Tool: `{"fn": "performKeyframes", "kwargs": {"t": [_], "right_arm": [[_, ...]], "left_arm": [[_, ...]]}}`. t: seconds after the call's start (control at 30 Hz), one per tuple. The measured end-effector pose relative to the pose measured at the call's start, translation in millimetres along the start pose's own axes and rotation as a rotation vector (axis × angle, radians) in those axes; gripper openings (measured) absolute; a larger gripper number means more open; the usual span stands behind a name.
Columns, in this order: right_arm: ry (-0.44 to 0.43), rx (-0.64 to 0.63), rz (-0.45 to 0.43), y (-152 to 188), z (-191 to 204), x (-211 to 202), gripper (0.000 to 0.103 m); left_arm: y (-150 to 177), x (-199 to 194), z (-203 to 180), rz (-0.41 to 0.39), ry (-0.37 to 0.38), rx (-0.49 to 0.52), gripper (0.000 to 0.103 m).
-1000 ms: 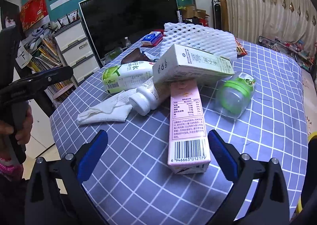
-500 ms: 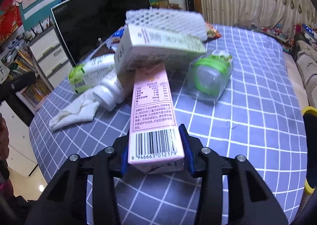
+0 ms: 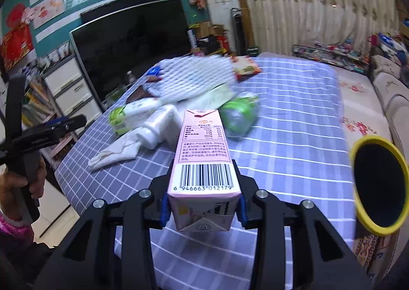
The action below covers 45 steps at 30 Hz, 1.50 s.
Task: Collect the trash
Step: 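Carry the pink carton to the yellow bin and open the right gripper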
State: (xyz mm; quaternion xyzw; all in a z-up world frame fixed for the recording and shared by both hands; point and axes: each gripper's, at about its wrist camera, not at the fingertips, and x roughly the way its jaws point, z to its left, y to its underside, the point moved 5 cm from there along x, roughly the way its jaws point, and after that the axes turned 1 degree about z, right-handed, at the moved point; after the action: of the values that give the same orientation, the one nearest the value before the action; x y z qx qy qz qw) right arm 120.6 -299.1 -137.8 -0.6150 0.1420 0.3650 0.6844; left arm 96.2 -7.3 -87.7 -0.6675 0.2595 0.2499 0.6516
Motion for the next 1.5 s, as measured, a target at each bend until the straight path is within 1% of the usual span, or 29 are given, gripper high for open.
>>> {"fn": "performKeyframes", "kwargs": {"t": [0.07, 0.13, 0.17, 0.23, 0.3, 0.33, 0.37, 0.43, 0.53, 0.63, 0.73, 0.87, 0.93, 0.97, 1.0, 1.07, 1.17, 1.2, 1.3, 1.4, 1.47, 1.5], "right_arm": [[0.045, 0.041, -0.044, -5.2, -21.3, -20.6, 0.038], [0.127, 0.082, -0.088, -11.2, -51.0, -39.4, 0.038], [0.187, 0.113, -0.107, -14.1, -73.9, -47.8, 0.038], [0.293, 0.183, -0.103, -15.5, -122.4, -54.8, 0.038], [0.382, 0.239, -0.071, -9.8, -164.3, -52.7, 0.038], [0.429, 0.269, -0.040, -4.8, -187.5, -47.9, 0.038], [0.458, 0.289, -0.013, -0.9, -203.4, -42.6, 0.038], [0.525, 0.338, 0.084, 14.4, -247.4, -23.8, 0.038], [0.568, 0.377, 0.227, 34.0, -289.9, 8.8, 0.038], [0.572, 0.383, 0.352, 43.0, -315.1, 41.2, 0.038], [0.605, 0.381, 0.423, 48.3, -330.8, 62.6, 0.038], [0.602, 0.393, 0.474, 54.2, -339.5, 78.5, 0.038], [0.609, 0.393, 0.486, 54.9, -343.9, 84.4, 0.039], [0.612, 0.392, 0.488, 57.6, -339.5, 84.9, 0.039], [0.611, 0.392, 0.488, 57.1, -340.0, 86.5, 0.041], [0.613, 0.389, 0.479, 57.3, -341.0, 88.1, 0.043], [0.617, 0.381, 0.450, 54.3, -339.5, 79.8, 0.043], [0.618, 0.380, 0.440, 58.0, -329.9, 74.0, 0.044], [0.610, 0.378, 0.398, 56.9, -319.8, 61.0, 0.051], [0.604, 0.368, 0.359, 54.3, -309.6, 49.5, 0.052], [0.596, 0.367, 0.332, 53.1, -302.4, 41.5, 0.052], [0.594, 0.367, 0.325, 50.6, -295.0, 38.4, 0.053]], "left_arm": [[0.1, 0.0, -2.6, -0.002, 0.004, 0.006, 0.099], [0.4, 0.8, -5.5, 0.000, 0.009, 0.012, 0.099], [0.5, 1.3, -8.0, 0.002, 0.014, 0.016, 0.099], [0.8, 1.8, -14.7, 0.003, 0.024, 0.028, 0.099], [1.5, 1.9, -20.0, 0.001, 0.031, 0.041, 0.099], [1.4, 2.4, -23.8, 0.001, 0.037, 0.048, 0.099], [1.8, 2.8, -26.7, 0.002, 0.042, 0.053, 0.099], [1.7, 4.9, -34.3, 0.007, 0.056, 0.066, 0.099], [2.3, 8.9, -46.4, 0.021, 0.069, 0.091, 0.099], [3.3, 11.9, -57.2, 0.027, 0.082, 0.110, 0.099], [3.9, 15.6, -66.7, 0.035, 0.093, 0.123, 0.099], [6.9, 21.3, -76.0, 0.051, 0.104, 0.144, 0.099], [8.4, 23.8, -78.1, 0.057, 0.105, 0.150, 0.099], [9.1, 25.5, -79.1, 0.060, 0.106, 0.152, 0.099], [9.8, 26.6, -79.4, 0.063, 0.109, 0.152, 0.099], [10.9, 29.0, -80.2, 0.067, 0.114, 0.153, 0.099], [12.1, 34.5, -81.6, 0.075, 0.116, 0.157, 0.099], [12.6, 35.9, -81.6, 0.077, 0.118, 0.159, 0.099], [11.0, 38.9, -79.2, 0.068, 0.108, 0.172, 0.099], [5.9, 40.0, -70.0, 0.044, 0.085, 0.187, 0.099], [6.3, 43.7, -62.8, 0.058, 0.074, 0.195, 0.099], [8.0, 45.4, -59.6, 0.067, 0.089, 0.202, 0.099]]}}
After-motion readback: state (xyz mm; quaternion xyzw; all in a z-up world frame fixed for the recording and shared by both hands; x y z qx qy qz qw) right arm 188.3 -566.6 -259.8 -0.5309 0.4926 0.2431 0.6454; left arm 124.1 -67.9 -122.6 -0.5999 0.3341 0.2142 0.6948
